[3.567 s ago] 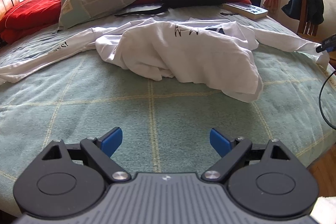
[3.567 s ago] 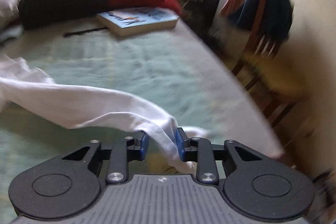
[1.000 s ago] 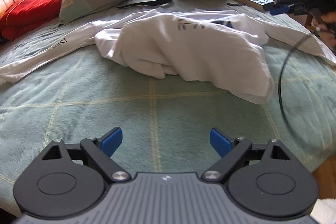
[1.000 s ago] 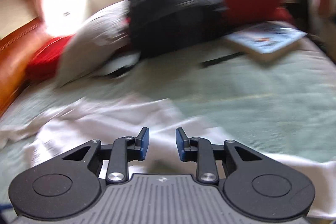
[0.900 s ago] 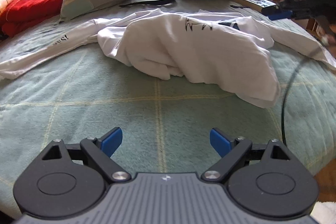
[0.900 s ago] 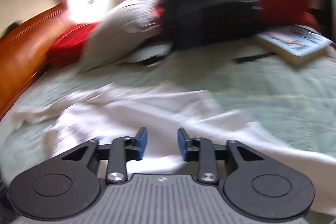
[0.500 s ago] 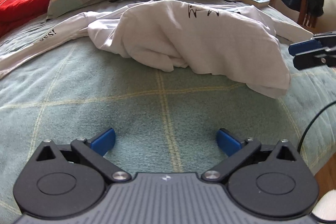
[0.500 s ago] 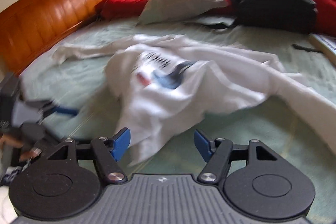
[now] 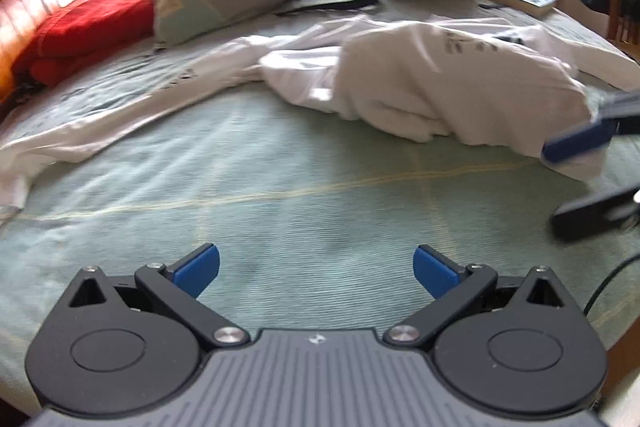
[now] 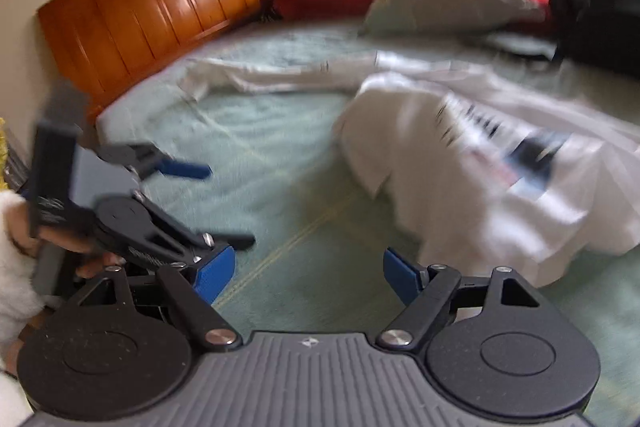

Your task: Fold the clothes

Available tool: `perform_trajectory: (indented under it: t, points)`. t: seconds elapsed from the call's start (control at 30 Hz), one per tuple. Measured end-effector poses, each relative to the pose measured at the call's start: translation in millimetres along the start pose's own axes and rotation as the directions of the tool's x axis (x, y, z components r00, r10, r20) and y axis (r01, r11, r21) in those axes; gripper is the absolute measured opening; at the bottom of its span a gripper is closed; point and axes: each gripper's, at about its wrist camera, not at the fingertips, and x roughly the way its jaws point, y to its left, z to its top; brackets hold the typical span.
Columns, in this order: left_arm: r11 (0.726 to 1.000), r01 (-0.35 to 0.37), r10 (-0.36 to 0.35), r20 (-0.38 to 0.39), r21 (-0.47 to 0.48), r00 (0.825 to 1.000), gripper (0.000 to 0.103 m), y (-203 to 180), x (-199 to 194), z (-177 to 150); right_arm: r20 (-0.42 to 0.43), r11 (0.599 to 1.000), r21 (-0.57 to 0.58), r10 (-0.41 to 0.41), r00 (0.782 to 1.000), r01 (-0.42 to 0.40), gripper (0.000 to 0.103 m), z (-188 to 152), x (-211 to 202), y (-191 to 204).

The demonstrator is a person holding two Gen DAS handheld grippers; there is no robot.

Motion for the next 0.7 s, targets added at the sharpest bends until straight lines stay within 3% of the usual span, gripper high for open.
perform_trajectory:
  t: [0.23,0.47,0.5,0.7]
  points:
    - [0.998,-0.037,0.037,0.001,-0.053,0.999,0.102,15,-4,-7,0.012,0.977,0.003,-0.211,0.977,0.211,0.085,22,18,-24]
    - [0.998,-0.002,0.004,0.04,-0.062,0.999,0.102,17,-1,-1,0.022,0.911,0.009,-0.413,0.91,0.413,0.085,44,37,-48]
    - [0.998,0.004,-0.001,0.043,-0.062,0.999,0.102,17,0,1,0.021,0.903,0.016,-0.43,0.902,0.43,0.085,49,38,-56]
    - [0.997,0.02,-0.017,0.043,-0.072,0.999,0.102,19,6,3,-0.06,0.906,0.021,-0.42,0.905,0.422,0.085,76,66,-106]
